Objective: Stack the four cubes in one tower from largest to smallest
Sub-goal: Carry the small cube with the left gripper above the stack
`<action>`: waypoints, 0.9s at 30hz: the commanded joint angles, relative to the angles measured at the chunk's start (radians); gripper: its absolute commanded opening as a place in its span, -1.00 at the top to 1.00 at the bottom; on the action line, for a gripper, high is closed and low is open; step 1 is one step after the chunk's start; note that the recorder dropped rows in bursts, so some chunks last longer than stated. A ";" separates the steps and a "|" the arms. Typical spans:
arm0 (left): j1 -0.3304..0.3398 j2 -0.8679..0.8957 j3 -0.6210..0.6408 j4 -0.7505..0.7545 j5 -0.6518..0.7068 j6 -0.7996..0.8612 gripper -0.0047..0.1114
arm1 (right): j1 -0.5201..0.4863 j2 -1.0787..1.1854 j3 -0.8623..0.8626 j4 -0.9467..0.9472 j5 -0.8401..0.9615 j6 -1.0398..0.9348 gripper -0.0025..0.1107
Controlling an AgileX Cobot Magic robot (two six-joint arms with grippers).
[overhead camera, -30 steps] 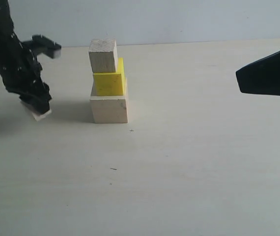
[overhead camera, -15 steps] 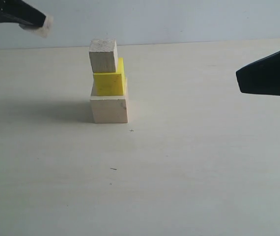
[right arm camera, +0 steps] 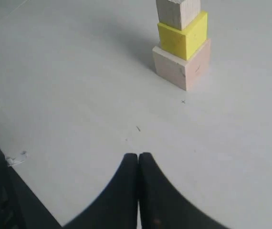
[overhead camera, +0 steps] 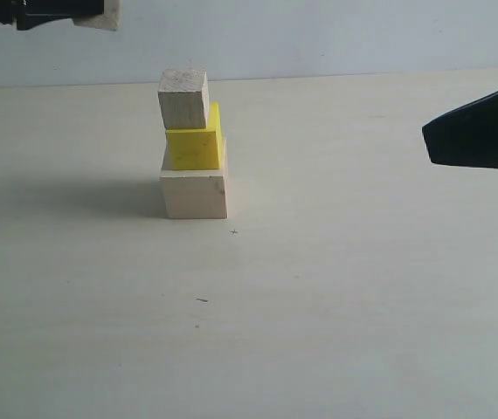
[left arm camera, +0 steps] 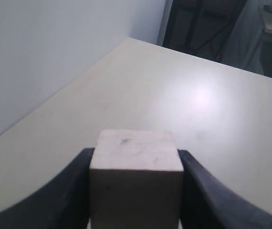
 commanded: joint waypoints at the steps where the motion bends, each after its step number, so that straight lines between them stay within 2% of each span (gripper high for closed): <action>1: -0.063 0.030 0.008 -0.076 0.003 0.071 0.92 | -0.004 -0.009 0.004 -0.014 -0.031 -0.011 0.96; 7: -0.107 0.080 0.008 -0.140 0.003 0.165 0.92 | -0.004 -0.009 0.004 -0.014 -0.035 -0.011 0.96; 15: -0.108 0.118 0.008 -0.163 0.003 0.247 0.92 | -0.004 -0.009 0.004 -0.014 -0.042 -0.019 0.96; 20: -0.108 0.124 0.008 -0.230 0.003 0.310 0.92 | -0.004 -0.009 0.004 -0.014 -0.056 -0.019 0.96; 27: -0.108 0.207 -0.080 -0.233 0.003 0.282 0.92 | -0.004 -0.009 0.004 -0.014 -0.057 -0.019 0.96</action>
